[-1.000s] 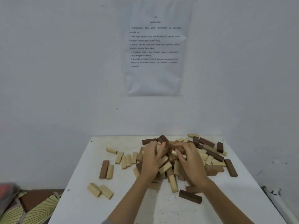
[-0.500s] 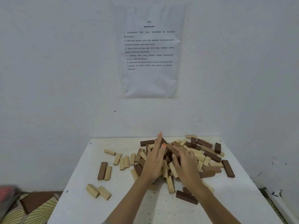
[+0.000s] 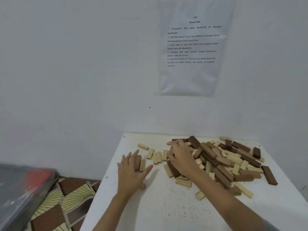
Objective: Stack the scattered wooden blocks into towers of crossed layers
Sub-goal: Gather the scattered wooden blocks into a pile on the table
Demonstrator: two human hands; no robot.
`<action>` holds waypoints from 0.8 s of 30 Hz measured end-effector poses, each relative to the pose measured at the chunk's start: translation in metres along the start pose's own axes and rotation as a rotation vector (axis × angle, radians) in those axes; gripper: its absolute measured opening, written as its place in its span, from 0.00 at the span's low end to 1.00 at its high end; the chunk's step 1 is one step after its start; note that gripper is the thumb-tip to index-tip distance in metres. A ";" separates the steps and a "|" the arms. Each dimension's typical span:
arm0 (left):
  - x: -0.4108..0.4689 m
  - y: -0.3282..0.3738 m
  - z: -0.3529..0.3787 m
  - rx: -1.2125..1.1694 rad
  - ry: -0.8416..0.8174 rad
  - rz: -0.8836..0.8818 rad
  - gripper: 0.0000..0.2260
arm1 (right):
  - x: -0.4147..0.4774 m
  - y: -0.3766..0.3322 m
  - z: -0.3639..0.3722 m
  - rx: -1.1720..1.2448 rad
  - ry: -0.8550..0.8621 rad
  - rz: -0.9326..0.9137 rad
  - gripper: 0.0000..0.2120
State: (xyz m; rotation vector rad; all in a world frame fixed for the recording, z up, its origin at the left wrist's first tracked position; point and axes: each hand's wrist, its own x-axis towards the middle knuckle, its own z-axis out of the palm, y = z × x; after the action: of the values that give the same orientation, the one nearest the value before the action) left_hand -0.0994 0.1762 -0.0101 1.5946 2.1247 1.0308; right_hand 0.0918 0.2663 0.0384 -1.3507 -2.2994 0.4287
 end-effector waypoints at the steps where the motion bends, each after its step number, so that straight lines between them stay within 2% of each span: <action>1: -0.004 -0.010 -0.006 0.015 -0.078 -0.010 0.50 | 0.006 -0.004 0.004 -0.063 -0.078 -0.001 0.18; 4: -0.017 -0.028 -0.014 0.140 -0.314 0.025 0.59 | 0.023 -0.015 0.012 -0.263 -0.291 0.022 0.25; 6: -0.020 -0.033 -0.013 0.200 -0.337 0.070 0.59 | 0.034 -0.021 0.017 -0.367 -0.406 0.048 0.30; 9: -0.013 -0.034 -0.002 0.162 -0.262 0.098 0.55 | 0.044 -0.026 0.029 -0.452 -0.475 0.073 0.34; 13: -0.002 -0.030 0.015 0.252 -0.163 0.078 0.47 | 0.047 -0.030 0.043 -0.454 -0.417 0.044 0.28; 17: 0.006 -0.030 0.019 0.275 -0.032 0.091 0.25 | 0.042 -0.028 0.050 -0.384 -0.362 0.012 0.22; 19: 0.008 -0.029 0.020 0.237 0.041 0.107 0.19 | 0.039 -0.028 0.052 -0.329 -0.358 0.024 0.22; 24: 0.013 -0.030 0.026 0.185 0.170 0.138 0.15 | 0.033 -0.036 0.059 -0.273 -0.311 0.080 0.22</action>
State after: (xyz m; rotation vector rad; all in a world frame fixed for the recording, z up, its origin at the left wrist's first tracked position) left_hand -0.1093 0.1935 -0.0465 1.8214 2.3078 1.0742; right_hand 0.0208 0.2759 0.0119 -1.6076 -2.6408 0.3821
